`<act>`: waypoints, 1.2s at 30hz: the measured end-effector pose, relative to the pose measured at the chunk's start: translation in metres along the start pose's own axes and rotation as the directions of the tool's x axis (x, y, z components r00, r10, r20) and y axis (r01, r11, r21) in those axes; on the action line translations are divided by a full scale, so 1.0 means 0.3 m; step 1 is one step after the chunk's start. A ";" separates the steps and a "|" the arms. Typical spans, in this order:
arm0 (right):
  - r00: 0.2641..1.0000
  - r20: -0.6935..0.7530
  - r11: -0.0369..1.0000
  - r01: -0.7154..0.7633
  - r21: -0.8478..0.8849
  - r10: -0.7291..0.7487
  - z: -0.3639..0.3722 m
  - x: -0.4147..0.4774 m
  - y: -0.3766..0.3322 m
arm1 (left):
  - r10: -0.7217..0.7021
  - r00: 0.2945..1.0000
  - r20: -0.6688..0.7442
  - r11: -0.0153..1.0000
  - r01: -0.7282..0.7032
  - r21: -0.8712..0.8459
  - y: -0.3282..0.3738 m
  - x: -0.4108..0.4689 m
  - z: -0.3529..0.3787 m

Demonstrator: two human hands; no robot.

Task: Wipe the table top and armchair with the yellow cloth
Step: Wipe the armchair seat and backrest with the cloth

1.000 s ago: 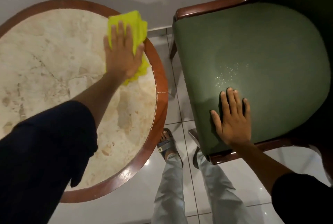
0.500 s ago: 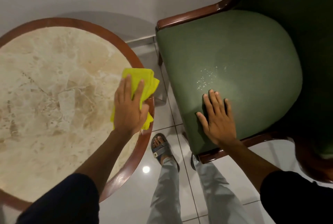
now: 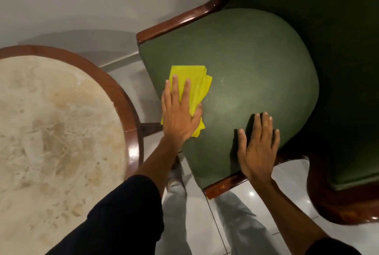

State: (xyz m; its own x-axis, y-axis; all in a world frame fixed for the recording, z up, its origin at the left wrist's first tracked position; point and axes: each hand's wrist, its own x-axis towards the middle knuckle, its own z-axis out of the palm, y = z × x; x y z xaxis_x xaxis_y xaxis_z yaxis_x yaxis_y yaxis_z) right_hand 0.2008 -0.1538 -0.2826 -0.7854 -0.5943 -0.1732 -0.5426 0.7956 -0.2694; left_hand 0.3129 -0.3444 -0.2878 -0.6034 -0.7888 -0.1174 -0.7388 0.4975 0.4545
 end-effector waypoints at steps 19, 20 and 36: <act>0.992 -0.123 0.998 -0.036 -0.052 0.029 0.084 0.052 -0.036 | 0.032 0.996 -0.079 0.999 -0.032 0.003 -0.091 0.164 -0.003; 0.993 -0.117 0.998 -0.037 -0.047 0.031 0.081 0.052 -0.038 | 0.196 0.981 -0.011 0.976 -0.193 0.105 -0.073 0.147 -0.004; 0.987 -0.159 0.999 0.005 0.054 0.003 0.081 0.047 -0.020 | 0.060 0.993 0.104 0.960 -0.086 0.266 -0.058 0.552 -0.091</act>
State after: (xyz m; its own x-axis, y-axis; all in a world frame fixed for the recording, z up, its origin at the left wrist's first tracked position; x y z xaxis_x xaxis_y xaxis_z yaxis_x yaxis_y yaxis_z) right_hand 0.2003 -0.1699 -0.3064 -0.8247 -0.5652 -0.0210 -0.5298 0.7850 -0.3211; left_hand 0.2342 -0.4935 -0.2911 -0.6749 -0.7153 -0.1813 -0.7371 0.6419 0.2114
